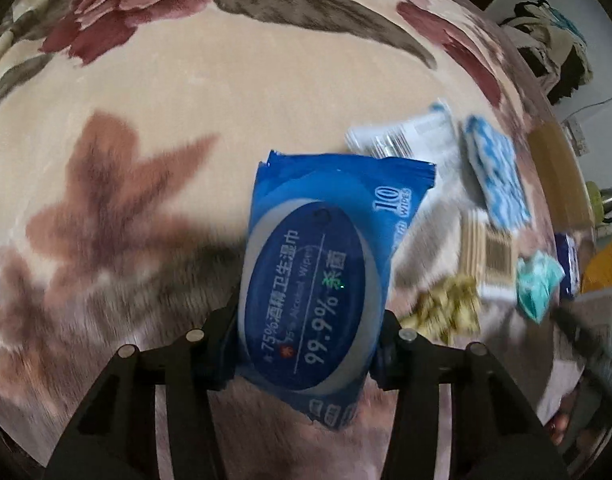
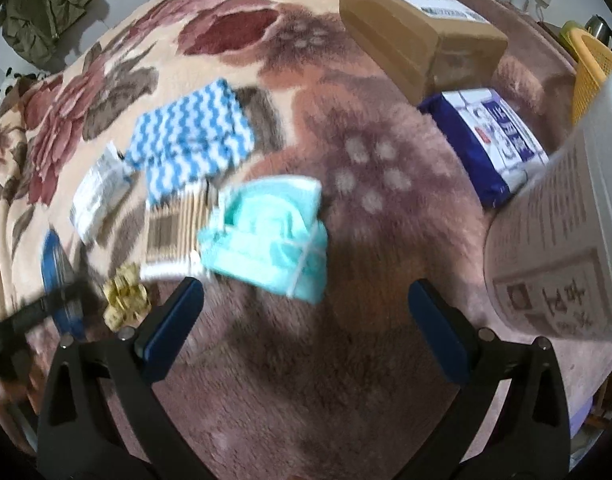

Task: Organize soft objects
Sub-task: 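Grasp the blue wet-wipes pack with the left gripper and lift it, then grasp the teal face mask with the right gripper and lift it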

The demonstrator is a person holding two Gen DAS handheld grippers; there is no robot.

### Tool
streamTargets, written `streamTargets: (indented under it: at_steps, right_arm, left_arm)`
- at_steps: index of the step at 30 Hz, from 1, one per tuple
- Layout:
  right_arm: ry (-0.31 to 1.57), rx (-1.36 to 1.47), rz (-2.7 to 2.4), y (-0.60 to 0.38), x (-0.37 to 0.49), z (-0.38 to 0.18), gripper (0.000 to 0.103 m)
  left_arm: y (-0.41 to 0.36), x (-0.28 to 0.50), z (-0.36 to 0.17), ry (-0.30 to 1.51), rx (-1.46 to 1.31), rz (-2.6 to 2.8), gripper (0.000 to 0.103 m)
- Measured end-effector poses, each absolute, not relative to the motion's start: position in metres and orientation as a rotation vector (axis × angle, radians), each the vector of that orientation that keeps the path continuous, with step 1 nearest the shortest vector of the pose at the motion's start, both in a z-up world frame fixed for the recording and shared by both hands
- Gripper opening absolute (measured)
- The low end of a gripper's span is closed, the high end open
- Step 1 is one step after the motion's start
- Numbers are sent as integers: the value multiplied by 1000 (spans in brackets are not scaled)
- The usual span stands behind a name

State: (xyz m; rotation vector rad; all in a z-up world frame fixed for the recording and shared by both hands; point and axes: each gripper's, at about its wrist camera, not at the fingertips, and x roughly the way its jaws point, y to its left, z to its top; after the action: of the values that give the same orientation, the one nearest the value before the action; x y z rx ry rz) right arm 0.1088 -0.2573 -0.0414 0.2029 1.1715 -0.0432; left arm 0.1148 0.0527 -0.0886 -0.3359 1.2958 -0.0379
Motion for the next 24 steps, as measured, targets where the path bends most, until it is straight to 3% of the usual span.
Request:
streamTargets:
  at_steps: [12, 20, 24]
  right_arm:
    - [1176, 129, 59, -239, 174, -43, 103]
    - [1288, 104, 212, -231, 128, -61, 103]
    - [1191, 31, 158, -232, 118, -47, 103]
  left_arm:
    - [48, 93, -101, 1335, -345, -42, 52]
    - [34, 106, -105, 1335, -322, -46, 56]
    - [31, 108, -106, 1333, -324, -49, 56]
